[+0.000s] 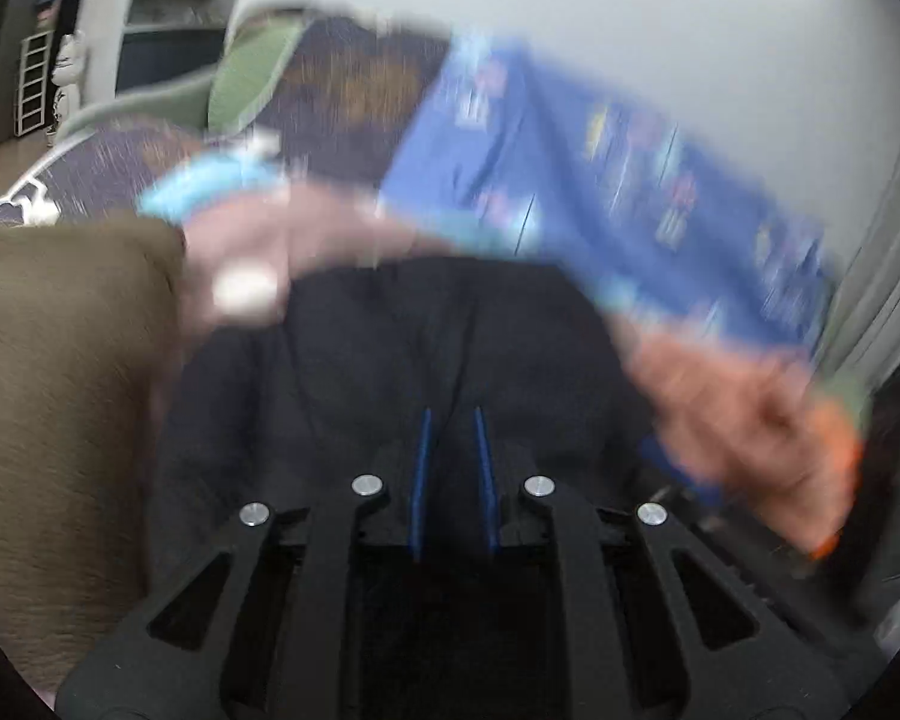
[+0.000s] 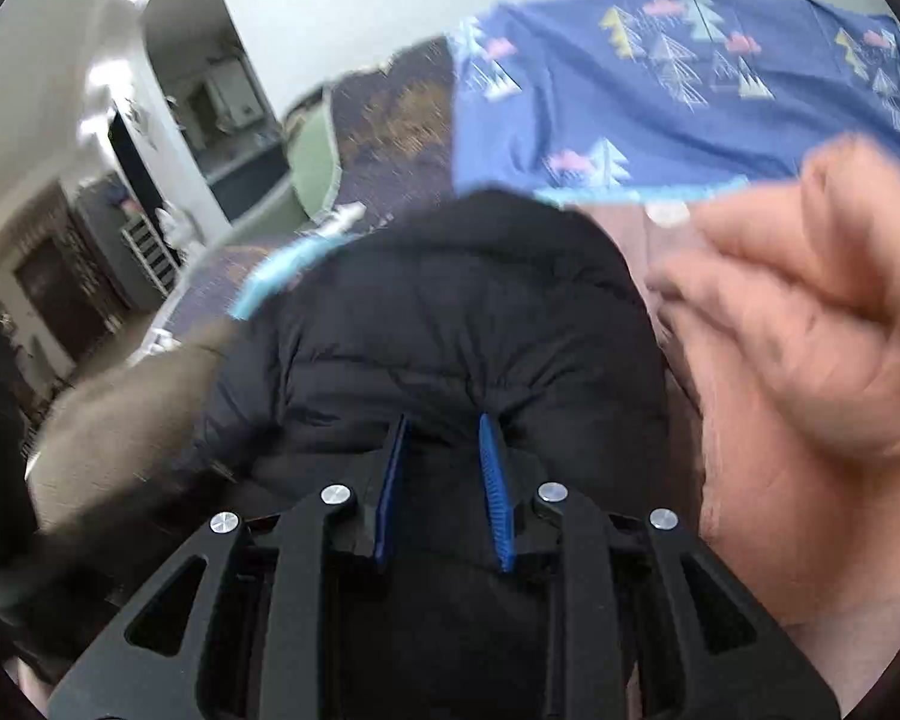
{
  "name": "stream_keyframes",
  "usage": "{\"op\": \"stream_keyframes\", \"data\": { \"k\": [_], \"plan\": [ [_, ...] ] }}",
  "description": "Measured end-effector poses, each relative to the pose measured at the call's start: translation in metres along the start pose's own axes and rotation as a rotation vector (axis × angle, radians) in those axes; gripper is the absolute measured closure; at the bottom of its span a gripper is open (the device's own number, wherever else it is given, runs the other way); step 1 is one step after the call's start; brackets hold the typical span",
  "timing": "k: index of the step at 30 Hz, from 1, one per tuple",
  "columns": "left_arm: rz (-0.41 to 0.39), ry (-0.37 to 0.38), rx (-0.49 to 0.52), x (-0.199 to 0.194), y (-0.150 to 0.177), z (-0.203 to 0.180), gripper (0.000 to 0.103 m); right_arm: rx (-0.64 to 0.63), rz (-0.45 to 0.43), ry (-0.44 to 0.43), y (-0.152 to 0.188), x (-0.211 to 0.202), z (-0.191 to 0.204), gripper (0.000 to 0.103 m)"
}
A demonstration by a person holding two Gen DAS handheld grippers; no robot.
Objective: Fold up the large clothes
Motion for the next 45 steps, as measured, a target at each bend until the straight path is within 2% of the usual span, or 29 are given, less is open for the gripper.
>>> {"op": "stream_keyframes", "data": {
  "k": [1,2,7,9,10,11,12,16,19,21,22,23,28,30,33,36,38,41,45],
  "plan": [
    [0.039,-0.008,0.012,0.021,0.01,0.002,0.089,-0.014,-0.007,0.006,0.004,0.007,-0.004,0.078],
    [0.019,-0.019,0.02,0.033,0.017,0.005,0.089,-0.026,-0.008,0.002,0.008,0.01,-0.005,0.078],
    [0.047,-0.027,0.01,0.036,0.018,0.012,0.089,-0.072,-0.01,0.033,0.014,0.013,0.004,0.076],
    [0.046,-0.03,-0.002,0.029,0.014,0.013,0.089,-0.058,-0.012,0.018,0.011,0.006,0.007,0.07],
    [0.043,-0.036,-0.004,0.024,0.011,0.013,0.087,-0.056,-0.017,0.013,0.01,0.001,0.009,0.063],
    [0.036,-0.047,-0.01,0.018,0.009,0.013,0.078,-0.061,-0.026,0.014,0.009,-0.004,0.012,0.053],
    [0.021,-0.049,-0.02,0.009,0.004,0.011,0.071,-0.072,-0.041,0.019,0.007,-0.01,0.015,0.05],
    [-0.047,-0.09,-0.009,-0.026,-0.006,0.007,0.062,-0.147,-0.109,0.04,0.002,-0.04,0.036,0.046],
    [-0.11,-0.141,0.012,-0.058,-0.013,0.0,0.049,-0.151,-0.128,0.023,-0.004,-0.06,0.042,0.038],
    [-0.143,-0.193,0.026,-0.077,-0.018,-0.004,0.028,-0.141,-0.125,-0.001,-0.01,-0.077,0.043,0.029],
    [-0.16,-0.23,0.042,-0.09,-0.02,-0.007,0.024,-0.138,-0.12,-0.007,-0.012,-0.083,0.044,0.021],
    [-0.165,-0.243,0.055,-0.096,-0.021,-0.009,0.021,-0.135,-0.111,-0.009,-0.014,-0.091,0.044,0.016],
    [-0.203,-0.278,0.107,-0.139,-0.022,-0.028,0.011,-0.162,-0.078,0.003,-0.018,-0.13,0.052,0.008],
    [-0.231,-0.303,0.105,-0.156,-0.021,-0.035,0.002,-0.165,-0.092,-0.005,-0.02,-0.147,0.054,0.002],
    [-0.227,-0.281,0.066,-0.178,-0.021,-0.039,0.002,-0.162,-0.091,-0.027,-0.02,-0.168,0.054,0.001],
    [-0.199,-0.326,0.06,-0.191,-0.021,-0.042,0.002,-0.161,-0.066,-0.052,-0.019,-0.183,0.052,0.001],
    [-0.188,-0.342,0.068,-0.201,-0.02,-0.045,0.002,-0.169,-0.07,-0.034,-0.019,-0.189,0.05,0.001],
    [-0.218,-0.29,0.086,-0.22,-0.016,-0.051,0.002,-0.159,-0.032,-0.027,-0.019,-0.181,0.045,0.001],
    [-0.275,-0.269,0.094,-0.237,-0.014,-0.057,0.002,-0.165,0.025,0.024,-0.016,-0.165,0.042,0.001]
  ]
}}
Point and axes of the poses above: each gripper's, at about its wrist camera, not at the fingertips, and x roughly the way its jaws point, z to its left, y to its underside, the point moved 2 cm from there along x, roughly the way its jaws point, and after that the axes turned 1 degree about y, right-handed, at the moved point
